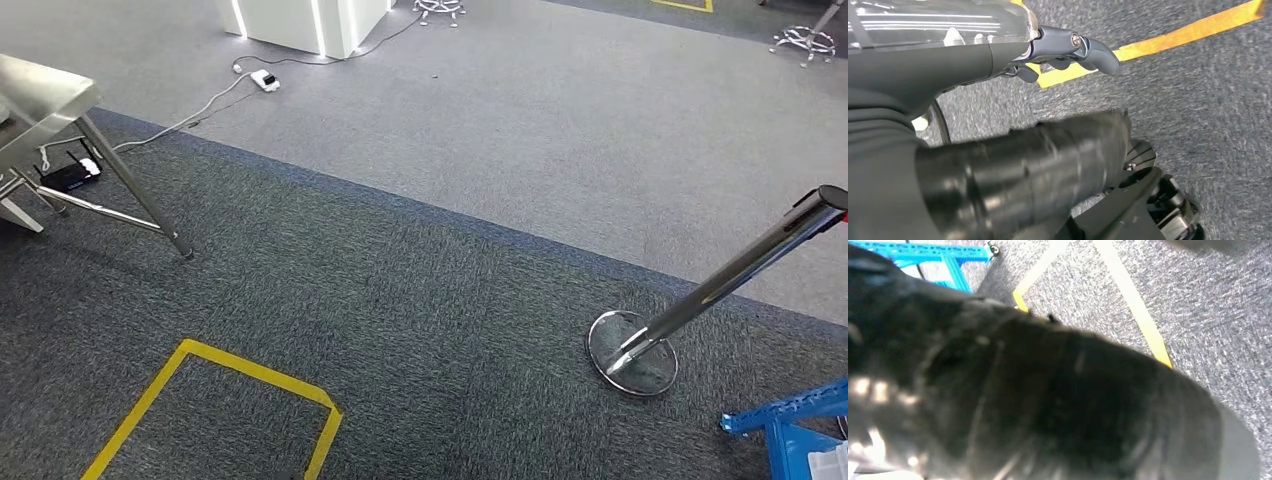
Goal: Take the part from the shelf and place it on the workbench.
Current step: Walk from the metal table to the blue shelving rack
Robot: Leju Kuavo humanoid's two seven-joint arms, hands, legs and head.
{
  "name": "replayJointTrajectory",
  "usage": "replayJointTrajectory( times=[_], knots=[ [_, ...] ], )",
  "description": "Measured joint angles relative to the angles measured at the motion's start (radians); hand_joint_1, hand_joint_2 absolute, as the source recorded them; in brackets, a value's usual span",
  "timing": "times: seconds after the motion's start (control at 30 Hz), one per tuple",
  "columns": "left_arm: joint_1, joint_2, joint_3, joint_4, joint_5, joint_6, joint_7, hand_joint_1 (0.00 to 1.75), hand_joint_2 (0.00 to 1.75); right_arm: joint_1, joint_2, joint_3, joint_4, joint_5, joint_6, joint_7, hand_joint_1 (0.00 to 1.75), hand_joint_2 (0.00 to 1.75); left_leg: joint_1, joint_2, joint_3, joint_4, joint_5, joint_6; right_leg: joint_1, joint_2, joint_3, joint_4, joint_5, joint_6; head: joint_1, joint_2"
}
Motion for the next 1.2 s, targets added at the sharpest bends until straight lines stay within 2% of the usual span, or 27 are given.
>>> replayJointTrajectory(
  times=[0.03, 0.07, 0.1, 0.13, 0.17, 0.2, 0.27, 0.3, 0.33, 0.37, 0.4, 0.47, 0.53, 0.6, 0.63, 0.7, 0.73, 0.77, 0.8, 0.83, 0.87, 0.9, 0.93, 1.0, 1.07, 1.13, 1.2],
  knots=[
    [-0.001, 0.0, 0.0, 0.0, 0.0, 0.0, 0.0, 0.0, 0.0, 0.001, 0.0, 0.0, 0.0, 0.0, 0.0, 0.0, 0.0, 0.0, 0.0, 0.008, 0.002, 0.0, -0.001, -0.001, 0.001, -0.005, 0.029, -0.055, 0.029, -0.003, 0.0, 0.0],
    [-0.001, 0.0, 0.0, 0.0, 0.0, 0.0, 0.0, 0.0, 0.0, 0.0, 0.0, 0.0, 0.0, 0.0, 0.0, 0.0, 0.0, 0.0, -0.001, 0.016, 0.005, 0.0, -0.003, -0.003, 0.004, -0.025, 0.068, -0.13, 0.057, -0.01, 0.0, 0.0],
    [-0.003, -0.002, 0.0, 0.0, 0.0, 0.0, 0.0, 0.0, 0.0, 0.0, 0.0, 0.0, 0.0, 0.0, 0.0, 0.0, 0.0, 0.0, -0.002, 0.032, 0.012, -0.003, -0.007, -0.012, 0.009, -0.032, 0.109, -0.205, 0.085, -0.022, 0.0, 0.0],
    [-0.004, -0.003, 0.0, 0.0, -0.001, 0.001, 0.0, 0.0, 0.0, 0.0, 0.0, 0.0, 0.0, 0.0, -0.001, 0.0, 0.0, 0.0, -0.003, 0.036, 0.017, -0.003, -0.014, -0.023, 0.011, -0.035, 0.134, -0.254, 0.099, -0.033, 0.0, 0.0],
    [-0.006, -0.004, 0.0, 0.0, -0.001, 0.001, 0.0, 0.0, 0.0, 0.0, 0.0, 0.0, 0.0, 0.0, -0.001, 0.0, 0.0, 0.0, -0.004, 0.028, 0.017, 0.009, -0.027, -0.034, 0.014, -0.034, 0.153, -0.292, 0.11, -0.044, -0.001, 0.0],
    [-0.007, -0.005, 0.0, 0.0, -0.001, 0.002, 0.0, 0.0, 0.0, 0.001, 0.0, -0.001, 0.0, 0.0, -0.001, 0.0, 0.0, 0.0, -0.004, 0.01, 0.006, 0.039, -0.049, -0.043, 0.012, -0.015, 0.159, -0.303, 0.117, -0.053, -0.001, 0.0],
    [-0.003, -0.004, 0.0, 0.0, -0.002, 0.002, 0.001, 0.0, 0.0, -0.001, 0.0, -0.001, 0.0, 0.0, -0.001, 0.0, 0.0, 0.0, -0.003, -0.041, -0.053, 0.159, -0.11, -0.046, 0.011, 0.007, 0.161, -0.309, 0.119, -0.06, -0.001, 0.0],
    [0.0, -0.004, 0.0, 0.0, -0.002, 0.002, 0.001, 0.0, 0.0, -0.002, 0.0, -0.001, 0.0, 0.0, -0.001, 0.0, 0.0, 0.0, -0.002, -0.051, -0.084, 0.219, -0.131, -0.047, 0.012, 0.021, 0.16, -0.308, 0.118, -0.062, -0.001, 0.0],
    [0.003, -0.004, 0.0, 0.0, -0.002, 0.002, 0.001, 0.0, 0.0, -0.002, 0.001, -0.001, 0.0, 0.0, -0.001, -0.001, 0.0, 0.0, -0.001, -0.055, -0.105, 0.253, -0.134, -0.048, 0.012, 0.035, 0.16, -0.306, 0.117, -0.062, -0.001, 0.0],
    [0.005, -0.003, 0.0, 0.0, -0.002, 0.002, 0.001, 0.0, 0.0, 0.0, 0.001, -0.001, 0.0, 0.0, -0.001, -0.001, 0.0, 0.0, 0.0, -0.056, -0.107, 0.251, -0.117, -0.048, 0.012, 0.051, 0.16, -0.302, 0.116, -0.061, -0.001, 0.0],
    [0.005, -0.003, 0.0, 0.0, -0.002, 0.002, 0.001, 0.0, 0.0, 0.001, 0.001, -0.001, 0.0, 0.0, -0.001, 0.0, 0.0, 0.0, 0.002, -0.06, -0.091, 0.209, -0.082, -0.049, 0.011, 0.065, 0.16, -0.297, 0.114, -0.059, -0.001, 0.0],
    [0.004, -0.002, 0.0, 0.0, -0.002, 0.002, 0.001, 0.0, 0.0, 0.001, 0.001, -0.001, 0.0, 0.0, -0.001, 0.0, 0.0, 0.0, 0.006, -0.091, -0.036, 0.079, -0.014, -0.048, 0.009, 0.091, 0.156, -0.282, 0.105, -0.05, -0.001, 0.0],
    [0.002, -0.002, 0.0, 0.0, -0.002, 0.002, 0.001, 0.0, 0.0, 0.0, 0.001, -0.001, 0.0, 0.0, -0.001, 0.0, 0.0, 0.0, 0.007, -0.118, -0.006, 0.01, 0.007, -0.042, 0.008, 0.11, 0.148, -0.268, 0.097, -0.039, -0.001, 0.0],
    [-0.001, -0.002, 0.0, 0.0, -0.002, 0.002, 0.001, 0.0, 0.0, 0.002, 0.001, -0.001, 0.0, 0.0, -0.001, 0.0, 0.0, 0.0, 0.004, -0.111, -0.003, 0.005, 0.006, -0.03, 0.006, 0.125, 0.141, -0.267, 0.097, -0.027, -0.001, 0.0],
    [-0.003, -0.002, 0.0, 0.0, -0.002, 0.002, 0.001, 0.0, 0.0, 0.004, 0.0, -0.001, 0.0, 0.0, -0.001, 0.0, 0.0, 0.0, 0.003, -0.101, -0.001, 0.0, 0.009, -0.023, 0.005, 0.118, 0.139, -0.263, 0.095, -0.022, -0.001, 0.0],
    [-0.003, -0.002, 0.0, 0.0, -0.002, 0.002, 0.0, 0.0, 0.0, 0.006, 0.0, -0.001, 0.001, 0.0, -0.001, 0.0, 0.0, 0.0, 0.005, -0.08, 0.005, -0.01, 0.014, -0.009, 0.006, 0.07, 0.116, -0.216, 0.066, -0.014, 0.001, 0.0],
    [-0.002, -0.002, 0.0, 0.0, -0.002, 0.002, 0.0, 0.0, 0.0, 0.004, 0.0, -0.001, 0.001, 0.0, -0.001, 0.0, 0.0, 0.0, 0.005, -0.068, 0.006, -0.013, 0.014, -0.005, 0.006, 0.039, 0.089, -0.162, 0.037, -0.011, 0.002, 0.0],
    [0.0, -0.002, 0.0, 0.0, -0.002, 0.002, 0.0, 0.0, 0.0, 0.003, 0.0, -0.001, 0.001, 0.0, -0.001, 0.0, 0.0, 0.0, 0.003, -0.055, 0.007, -0.014, 0.013, -0.002, 0.005, 0.019, 0.054, -0.095, 0.005, -0.007, 0.002, 0.0],
    [0.001, -0.002, 0.0, 0.0, -0.002, 0.002, 0.0, 0.0, 0.0, 0.002, 0.0, -0.001, 0.001, 0.0, -0.001, 0.0, 0.0, 0.0, 0.002, -0.042, 0.008, -0.013, 0.011, -0.001, 0.003, 0.01, 0.019, -0.032, -0.019, -0.004, 0.002, 0.0],
    [0.002, -0.002, 0.0, 0.0, -0.002, 0.002, 0.0, 0.0, 0.0, 0.002, 0.0, -0.001, 0.001, 0.0, -0.001, 0.0, 0.0, 0.0, 0.001, -0.029, 0.008, -0.013, 0.009, 0.0, 0.002, 0.006, -0.006, 0.011, -0.027, -0.003, 0.002, 0.0],
    [0.003, -0.002, 0.0, 0.0, -0.002, 0.002, 0.0, 0.0, 0.0, 0.003, 0.0, -0.001, 0.001, 0.0, -0.001, 0.0, 0.0, 0.0, 0.0, -0.017, 0.01, -0.013, 0.006, -0.001, 0.001, 0.004, -0.011, 0.016, -0.016, -0.003, 0.002, 0.0],
    [0.002, -0.002, 0.0, 0.0, -0.002, 0.002, 0.0, 0.0, 0.0, 0.004, 0.0, -0.001, 0.001, 0.0, -0.001, 0.0, 0.0, 0.0, -0.001, -0.006, 0.014, -0.012, 0.003, -0.002, 0.0, 0.0, 0.006, -0.021, 0.014, -0.005, 0.002, 0.0],
    [0.002, -0.002, 0.0, 0.0, -0.002, 0.002, 0.0, 0.0, 0.0, 0.005, 0.0, -0.001, 0.001, 0.0, -0.001, 0.0, 0.0, 0.0, -0.001, 0.004, 0.019, -0.013, -0.001, -0.003, 0.002, -0.011, 0.04, -0.089, 0.054, -0.009, 0.002, 0.0],
    [0.002, -0.002, 0.0, 0.0, -0.002, 0.002, 0.0, 0.0, 0.0, 0.003, 0.0, -0.001, 0.002, 0.0, -0.001, 0.0, 0.0, 0.0, -0.003, 0.023, 0.029, -0.012, -0.01, -0.011, 0.012, -0.05, 0.107, -0.221, 0.105, -0.021, 0.002, 0.0],
    [0.001, -0.002, 0.0, 0.0, -0.002, 0.002, 0.0, 0.0, 0.0, 0.001, 0.0, -0.001, 0.002, 0.0, -0.001, 0.0, 0.0, 0.0, -0.006, 0.04, 0.036, -0.013, -0.017, -0.021, 0.023, -0.065, 0.125, -0.264, 0.11, -0.033, 0.002, 0.0],
    [-0.002, -0.003, 0.0, 0.0, -0.002, 0.002, 0.0, 0.0, 0.0, 0.003, 0.0, -0.002, 0.002, 0.0, -0.001, 0.0, 0.0, 0.0, -0.005, 0.05, 0.043, -0.015, -0.023, -0.032, 0.022, -0.042, 0.127, -0.271, 0.113, -0.042, 0.002, 0.0],
    [-0.003, -0.003, 0.0, 0.0, -0.001, 0.002, -0.001, 0.0, 0.0, 0.005, 0.0, -0.002, 0.002, -0.001, -0.001, 0.0, 0.0, 0.0, -0.002, 0.01, 0.035, 0.016, -0.047, -0.04, 0.014, -0.021, 0.136, -0.284, 0.12, -0.054, 0.002, 0.0]
  ],
)
